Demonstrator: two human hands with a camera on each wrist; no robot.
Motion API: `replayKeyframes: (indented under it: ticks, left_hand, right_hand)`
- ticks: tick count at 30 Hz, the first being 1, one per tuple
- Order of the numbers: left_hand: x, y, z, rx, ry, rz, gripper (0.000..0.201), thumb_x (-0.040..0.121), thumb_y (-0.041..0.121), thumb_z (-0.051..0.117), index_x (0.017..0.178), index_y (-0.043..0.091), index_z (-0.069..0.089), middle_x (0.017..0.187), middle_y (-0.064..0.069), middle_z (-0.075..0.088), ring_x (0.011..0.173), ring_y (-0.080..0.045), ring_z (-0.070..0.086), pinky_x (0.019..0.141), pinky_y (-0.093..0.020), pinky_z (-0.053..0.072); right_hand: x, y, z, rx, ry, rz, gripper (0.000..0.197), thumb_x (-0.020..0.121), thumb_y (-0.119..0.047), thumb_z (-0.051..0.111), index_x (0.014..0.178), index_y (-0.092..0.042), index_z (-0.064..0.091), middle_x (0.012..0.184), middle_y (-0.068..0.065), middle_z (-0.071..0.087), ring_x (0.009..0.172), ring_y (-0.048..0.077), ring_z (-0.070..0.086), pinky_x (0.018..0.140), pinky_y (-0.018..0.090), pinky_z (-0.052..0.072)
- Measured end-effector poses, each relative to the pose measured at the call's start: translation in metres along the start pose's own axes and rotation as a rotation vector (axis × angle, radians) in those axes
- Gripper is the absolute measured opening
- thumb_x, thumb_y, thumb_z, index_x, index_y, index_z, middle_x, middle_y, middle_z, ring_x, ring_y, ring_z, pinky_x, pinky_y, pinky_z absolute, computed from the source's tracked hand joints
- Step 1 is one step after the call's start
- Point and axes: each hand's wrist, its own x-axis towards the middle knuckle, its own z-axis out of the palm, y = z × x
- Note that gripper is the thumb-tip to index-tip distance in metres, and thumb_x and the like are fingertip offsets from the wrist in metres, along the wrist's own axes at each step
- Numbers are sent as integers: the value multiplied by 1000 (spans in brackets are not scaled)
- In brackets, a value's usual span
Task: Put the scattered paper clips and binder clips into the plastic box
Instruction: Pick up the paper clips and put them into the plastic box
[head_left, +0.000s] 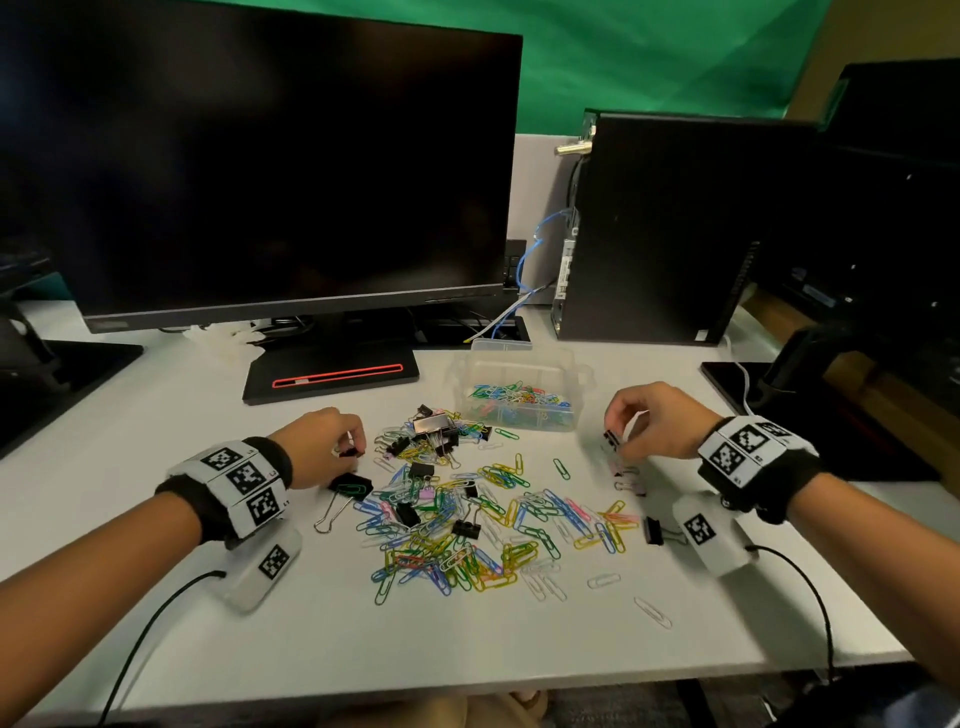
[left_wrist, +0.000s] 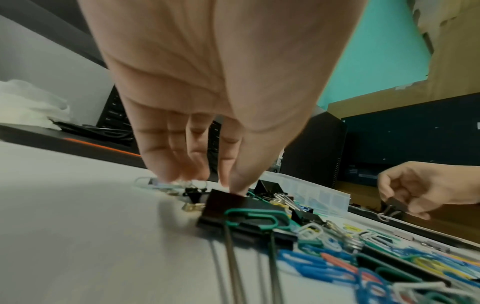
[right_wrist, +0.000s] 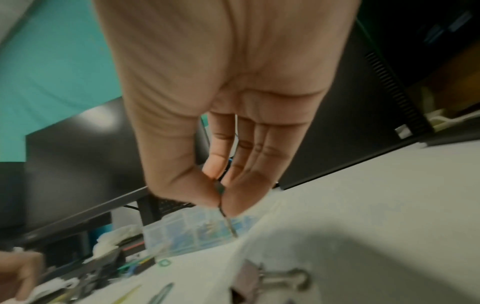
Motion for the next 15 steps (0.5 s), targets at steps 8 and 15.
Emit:
replayKeyframes:
  ticks: [8, 15]
  left_hand:
    - [-27, 52, -5, -8, -45, 270, 42, 82, 42, 65, 119, 28, 51, 111, 3, 48, 91, -11, 46, 80, -21, 40]
    - [-31, 85, 3, 8, -170, 479, 26, 90, 30, 57, 116, 28, 58, 99, 4, 53, 87, -10, 45, 76, -18, 38]
  right_hand:
    - [23, 20, -3, -236, 91, 89, 32, 64, 6, 68, 67, -26, 63, 73, -2, 67, 57, 9, 55, 52, 19, 46]
    - [23, 14, 6, -445, -71, 35, 26, 73, 3, 59, 80, -17, 72, 78, -4, 63, 61, 2, 50, 60, 14, 41]
